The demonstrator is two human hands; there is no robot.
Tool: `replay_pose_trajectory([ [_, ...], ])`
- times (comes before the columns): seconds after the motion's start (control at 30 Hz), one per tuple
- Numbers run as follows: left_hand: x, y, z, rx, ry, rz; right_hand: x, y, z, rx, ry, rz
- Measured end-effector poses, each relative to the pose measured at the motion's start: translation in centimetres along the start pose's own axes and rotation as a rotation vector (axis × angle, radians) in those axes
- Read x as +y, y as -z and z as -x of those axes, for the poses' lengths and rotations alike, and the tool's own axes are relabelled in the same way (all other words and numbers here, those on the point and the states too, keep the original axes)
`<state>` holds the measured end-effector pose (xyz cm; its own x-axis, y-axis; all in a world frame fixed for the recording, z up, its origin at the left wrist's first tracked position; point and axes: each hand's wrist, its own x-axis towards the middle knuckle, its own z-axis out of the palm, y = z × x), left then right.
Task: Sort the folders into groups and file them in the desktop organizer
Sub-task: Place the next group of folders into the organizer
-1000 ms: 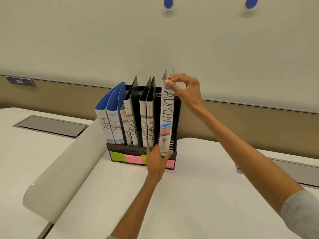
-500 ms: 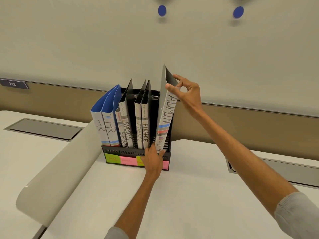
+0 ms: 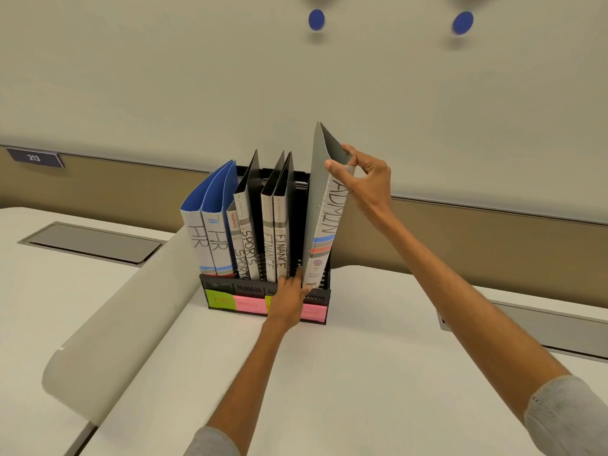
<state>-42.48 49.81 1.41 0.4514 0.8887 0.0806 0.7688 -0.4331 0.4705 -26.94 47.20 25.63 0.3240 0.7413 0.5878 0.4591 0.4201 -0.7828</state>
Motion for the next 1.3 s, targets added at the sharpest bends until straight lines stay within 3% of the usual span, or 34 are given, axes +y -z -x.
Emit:
replay_pose_trajectory([
  [0.1,-0.3,0.2,0.0,0.072,0.127,0.215,0.2,0.1,0.2,0.013,0.001,-0.01],
  [0.2,-0.1,-0.3,0.0,0.159,0.134,0.264,0.3,0.1,0.5,0.012,-0.005,-0.011],
  [0.33,-0.7,-0.5,-0.2,0.148,0.139,0.308,0.4,0.3,0.7,0.027,0.003,0.011],
  [0.63,-0.2,-0.4,-0.3,0.091,0.043,-0.011,-0.2,-0.4,0.9,0.081,0.072,0.094],
  [0.8,-0.5,-0.5,-0.2,0.085,0.021,0.0,0.3,-0.2,0.7,0.125,0.115,0.182],
  [1.03,-0.5,-0.9,0.6,0.274,0.096,0.454,0.2,-0.8,0.9,0.125,0.104,0.194],
  [1.2,-0.1,-0.9,0.1,0.175,0.049,0.227,0.4,-0.5,0.9,0.121,0.08,0.123],
  [1.3,0.0,-1.2,0.1,0.2,0.093,0.239,0.6,-0.4,0.8,0.064,0.051,0.069],
])
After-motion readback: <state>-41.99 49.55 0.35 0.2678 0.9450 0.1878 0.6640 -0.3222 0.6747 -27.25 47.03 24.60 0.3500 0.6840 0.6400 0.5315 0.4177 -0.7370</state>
